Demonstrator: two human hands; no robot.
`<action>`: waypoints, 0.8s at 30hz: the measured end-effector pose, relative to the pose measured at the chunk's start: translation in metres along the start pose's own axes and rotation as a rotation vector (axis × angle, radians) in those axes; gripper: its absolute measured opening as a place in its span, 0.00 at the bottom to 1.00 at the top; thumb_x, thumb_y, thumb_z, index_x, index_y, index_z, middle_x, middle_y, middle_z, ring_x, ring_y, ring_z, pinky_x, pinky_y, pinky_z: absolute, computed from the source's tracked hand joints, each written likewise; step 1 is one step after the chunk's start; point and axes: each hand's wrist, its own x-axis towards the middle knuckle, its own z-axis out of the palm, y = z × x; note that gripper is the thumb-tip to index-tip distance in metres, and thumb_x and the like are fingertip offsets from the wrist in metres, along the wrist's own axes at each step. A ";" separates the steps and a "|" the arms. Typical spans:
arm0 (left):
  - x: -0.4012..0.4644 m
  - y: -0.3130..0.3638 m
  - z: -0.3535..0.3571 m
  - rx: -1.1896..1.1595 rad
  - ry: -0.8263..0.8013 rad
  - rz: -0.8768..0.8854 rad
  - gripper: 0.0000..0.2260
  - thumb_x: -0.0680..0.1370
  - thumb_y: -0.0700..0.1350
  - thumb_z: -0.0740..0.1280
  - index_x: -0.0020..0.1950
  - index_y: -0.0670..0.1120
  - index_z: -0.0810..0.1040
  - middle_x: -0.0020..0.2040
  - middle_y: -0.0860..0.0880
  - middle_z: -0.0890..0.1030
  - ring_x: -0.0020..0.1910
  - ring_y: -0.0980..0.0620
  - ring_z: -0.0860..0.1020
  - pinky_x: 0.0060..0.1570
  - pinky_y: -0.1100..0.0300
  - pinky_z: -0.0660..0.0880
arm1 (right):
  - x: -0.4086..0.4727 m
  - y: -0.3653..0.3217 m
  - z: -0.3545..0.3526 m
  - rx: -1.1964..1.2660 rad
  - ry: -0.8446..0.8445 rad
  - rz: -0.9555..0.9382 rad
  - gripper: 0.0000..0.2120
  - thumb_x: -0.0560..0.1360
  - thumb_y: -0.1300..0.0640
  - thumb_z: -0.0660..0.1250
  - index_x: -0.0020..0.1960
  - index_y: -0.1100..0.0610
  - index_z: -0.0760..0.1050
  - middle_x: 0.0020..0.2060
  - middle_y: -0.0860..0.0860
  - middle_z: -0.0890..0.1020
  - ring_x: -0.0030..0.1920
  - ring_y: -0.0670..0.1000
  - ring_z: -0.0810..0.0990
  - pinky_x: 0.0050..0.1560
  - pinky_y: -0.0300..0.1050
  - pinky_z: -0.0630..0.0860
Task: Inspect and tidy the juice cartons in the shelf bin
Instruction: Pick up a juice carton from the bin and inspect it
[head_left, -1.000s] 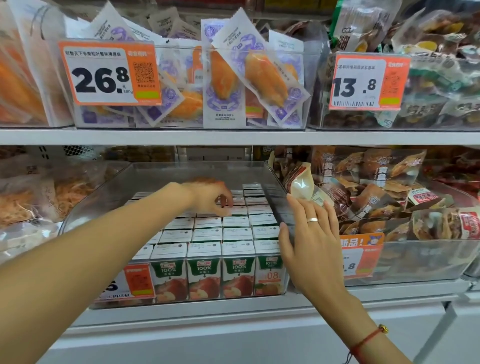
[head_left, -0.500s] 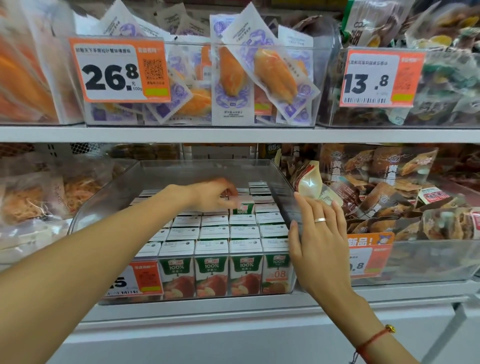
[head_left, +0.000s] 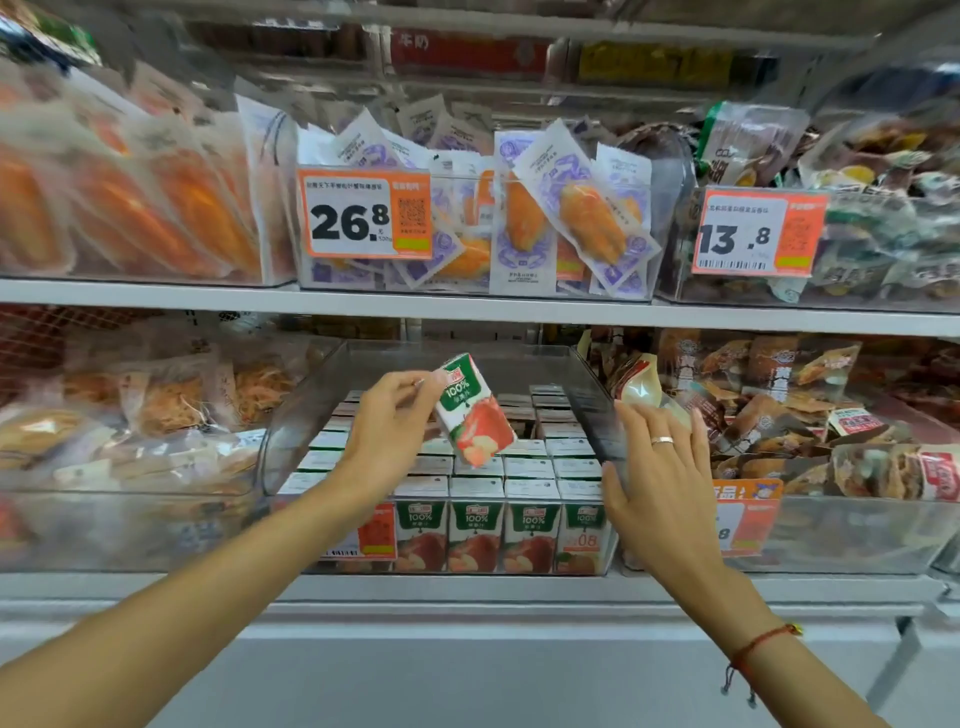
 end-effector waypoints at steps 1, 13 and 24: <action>-0.014 0.002 -0.009 -0.031 0.000 -0.049 0.06 0.81 0.49 0.63 0.53 0.48 0.76 0.50 0.47 0.84 0.46 0.58 0.82 0.44 0.62 0.81 | -0.001 -0.004 -0.005 0.006 0.022 -0.019 0.26 0.73 0.61 0.69 0.70 0.62 0.69 0.66 0.58 0.74 0.70 0.59 0.68 0.77 0.56 0.50; -0.118 0.005 -0.054 -0.198 -0.027 -0.293 0.13 0.80 0.52 0.62 0.52 0.46 0.82 0.41 0.50 0.87 0.39 0.57 0.85 0.37 0.69 0.79 | -0.038 -0.127 -0.015 1.029 -0.727 0.081 0.16 0.82 0.44 0.55 0.50 0.50 0.78 0.42 0.44 0.84 0.39 0.36 0.80 0.39 0.30 0.74; -0.121 -0.007 -0.075 -0.153 -0.148 -0.384 0.13 0.78 0.51 0.67 0.61 0.49 0.80 0.51 0.54 0.86 0.52 0.58 0.83 0.53 0.61 0.80 | -0.050 -0.127 0.001 1.139 -0.769 0.235 0.15 0.80 0.44 0.60 0.50 0.52 0.81 0.42 0.46 0.86 0.43 0.42 0.85 0.40 0.33 0.78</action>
